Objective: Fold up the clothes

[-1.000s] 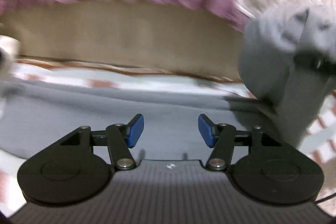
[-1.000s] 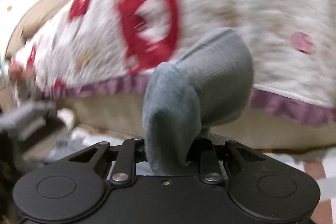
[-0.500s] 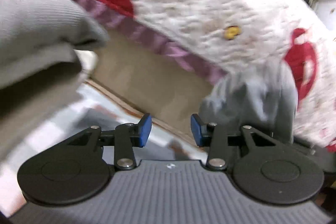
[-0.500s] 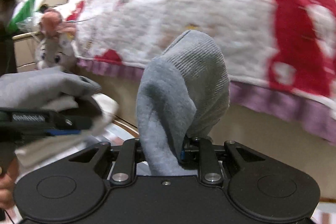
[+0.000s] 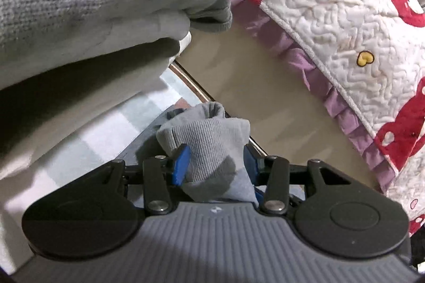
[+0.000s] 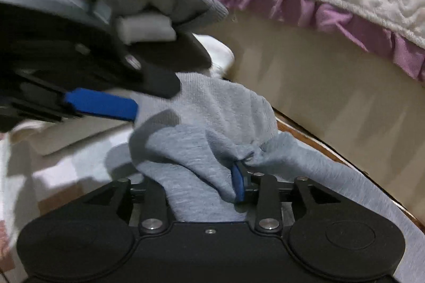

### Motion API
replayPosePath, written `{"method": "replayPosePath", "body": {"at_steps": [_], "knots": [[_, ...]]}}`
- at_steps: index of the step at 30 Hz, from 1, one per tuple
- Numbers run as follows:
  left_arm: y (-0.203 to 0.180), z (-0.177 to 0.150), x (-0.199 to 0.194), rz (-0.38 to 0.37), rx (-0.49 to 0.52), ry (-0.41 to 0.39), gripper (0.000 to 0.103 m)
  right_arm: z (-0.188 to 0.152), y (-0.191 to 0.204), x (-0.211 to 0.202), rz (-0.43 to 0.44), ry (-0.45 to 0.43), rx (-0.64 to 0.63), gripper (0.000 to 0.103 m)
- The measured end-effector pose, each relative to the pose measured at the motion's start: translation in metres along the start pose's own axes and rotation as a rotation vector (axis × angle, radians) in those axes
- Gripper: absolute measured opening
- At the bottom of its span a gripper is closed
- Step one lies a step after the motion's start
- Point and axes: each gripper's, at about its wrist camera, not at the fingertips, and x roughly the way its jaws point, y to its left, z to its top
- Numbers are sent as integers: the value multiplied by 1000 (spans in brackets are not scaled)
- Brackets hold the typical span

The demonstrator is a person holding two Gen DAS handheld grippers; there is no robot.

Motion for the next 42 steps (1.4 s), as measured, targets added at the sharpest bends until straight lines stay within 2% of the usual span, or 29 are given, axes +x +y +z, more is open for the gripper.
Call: {"method": "replayPosePath", "body": {"at_steps": [3, 7, 11, 13, 17, 22, 25, 28, 32, 33, 34, 35, 36, 37, 38, 40, 42], "knots": [[-6, 1, -8, -41, 10, 3, 43, -3, -5, -13, 57, -26, 1, 44], [-14, -3, -3, 28, 63, 37, 44, -4, 3, -19, 95, -9, -82, 46], [-11, -8, 0, 86, 75, 69, 44, 1, 20, -32, 171, -12, -154, 61], [-10, -9, 2, 99, 65, 76, 44, 2, 25, -43, 179, -25, -165, 62], [-10, -8, -1, 103, 68, 76, 44, -11, 16, -74, 199, -4, -88, 63], [-17, -7, -4, 96, 82, 63, 44, -35, -27, -125, 179, 81, -7, 64], [-23, -9, -3, 94, 104, 80, 46, -45, -67, -157, 136, 136, 92, 67], [-30, -13, -2, 103, 123, 93, 46, -64, -109, -187, 34, 168, 230, 70], [-45, -21, -11, 157, 216, 95, 49, -119, -156, -220, -107, 159, 441, 70], [-49, -22, -17, 241, 257, 73, 49, -139, -167, -226, -156, 134, 525, 69], [-52, -24, -23, 328, 298, 49, 50, -162, -181, -233, -257, 96, 678, 70], [-54, -24, -30, 381, 329, 16, 50, -186, -196, -235, -298, 114, 896, 71], [-50, -24, -33, 365, 298, 22, 50, -210, -211, -236, -338, 132, 1116, 70], [-46, -24, -36, 346, 264, 29, 50, -225, -220, -232, -253, 127, 1229, 61], [-41, -25, -35, 301, 209, 53, 50, -239, -228, -228, -163, 121, 1340, 59], [-36, -32, -32, 238, 134, 89, 50, -230, -227, -225, -179, 118, 1277, 59], [-43, -43, -22, 252, 171, 101, 57, -210, -219, -219, -182, 113, 1152, 60]]}}
